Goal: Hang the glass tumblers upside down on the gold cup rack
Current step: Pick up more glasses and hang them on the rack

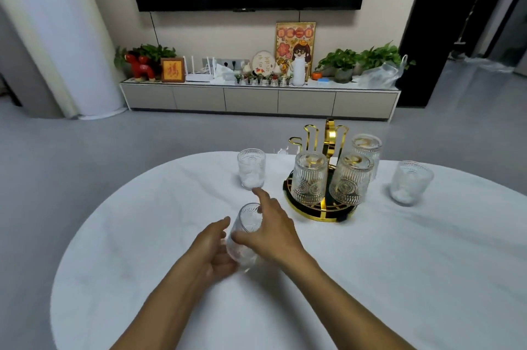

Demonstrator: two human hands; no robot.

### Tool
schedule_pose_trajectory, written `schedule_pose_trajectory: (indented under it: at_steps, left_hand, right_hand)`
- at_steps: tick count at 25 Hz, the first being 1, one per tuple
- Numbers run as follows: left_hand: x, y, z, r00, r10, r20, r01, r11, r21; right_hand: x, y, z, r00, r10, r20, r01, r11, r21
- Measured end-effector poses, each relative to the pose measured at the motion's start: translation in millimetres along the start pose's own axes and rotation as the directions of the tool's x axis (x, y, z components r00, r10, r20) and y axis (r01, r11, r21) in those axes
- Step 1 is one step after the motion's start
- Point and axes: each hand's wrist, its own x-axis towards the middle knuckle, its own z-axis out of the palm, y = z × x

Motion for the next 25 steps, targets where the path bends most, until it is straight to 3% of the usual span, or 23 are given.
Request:
schedule_pose_trajectory:
  at_steps: [2,3,5,7,9,10,12,13,15,18,25]
  left_hand:
    - [-0.6,8.5,3.5,0.98,0.029,0.195,-0.018,0.998,-0.059]
    - [-4.5,13.2,7.8,0.955,0.072,0.289,-0.036,0.991,-0.13]
    - [-14.5,18.2,18.4,0.903,0.181,0.389,-0.068,0.955,-0.288]
    - [-22.1,24.0,26.5,0.893,0.286,0.348,-0.145,0.914,-0.379]
    - [-27.4,43.5,33.4,0.887,0.41,0.211,-0.318,0.875,-0.365]
    - [-28.8,59.9,37.7,0.861,0.487,0.148,-0.427,0.849,-0.31]
    - [-31.7,102.2,52.5,0.765,0.64,0.066,-0.63,0.766,-0.125]
    - [-31.0,123.4,65.0,0.704,0.708,0.052,-0.709,0.705,0.001]
    - [-23.9,154.6,96.2,0.601,0.788,0.132,-0.791,0.564,0.236]
    - [4.9,174.0,131.5,0.594,0.76,0.262,-0.777,0.459,0.432]
    - [61.5,165.7,153.2,0.601,0.671,0.434,-0.73,0.238,0.641]
  right_hand:
    - [-5.6,5.1,-13.6,0.994,0.004,-0.109,0.04,0.919,0.393]
    - [-8.0,5.3,-19.6,0.987,-0.015,-0.162,0.095,0.859,0.504]
    - [-11.4,3.3,-30.5,0.979,-0.058,-0.193,0.169,0.757,0.631]
    - [-8.7,0.6,-49.1,0.985,-0.107,-0.136,0.17,0.745,0.645]
    - [6.1,-1.1,-82.0,0.978,-0.144,-0.153,0.204,0.823,0.53]
    - [19.7,-0.7,-103.7,0.958,-0.142,-0.25,0.236,0.885,0.401]
    - [50.3,3.0,-149.0,0.885,-0.177,-0.43,0.174,0.984,-0.047]
    - [65.0,7.3,-166.8,0.88,-0.199,-0.431,0.091,0.962,-0.259]
    - [87.9,21.1,-184.6,0.923,-0.2,-0.33,0.012,0.869,-0.494]
    - [99.3,37.6,-184.4,0.941,-0.233,-0.245,0.064,0.834,-0.547]
    - [101.9,41.2,-183.3,0.903,-0.268,-0.334,0.052,0.843,-0.536]
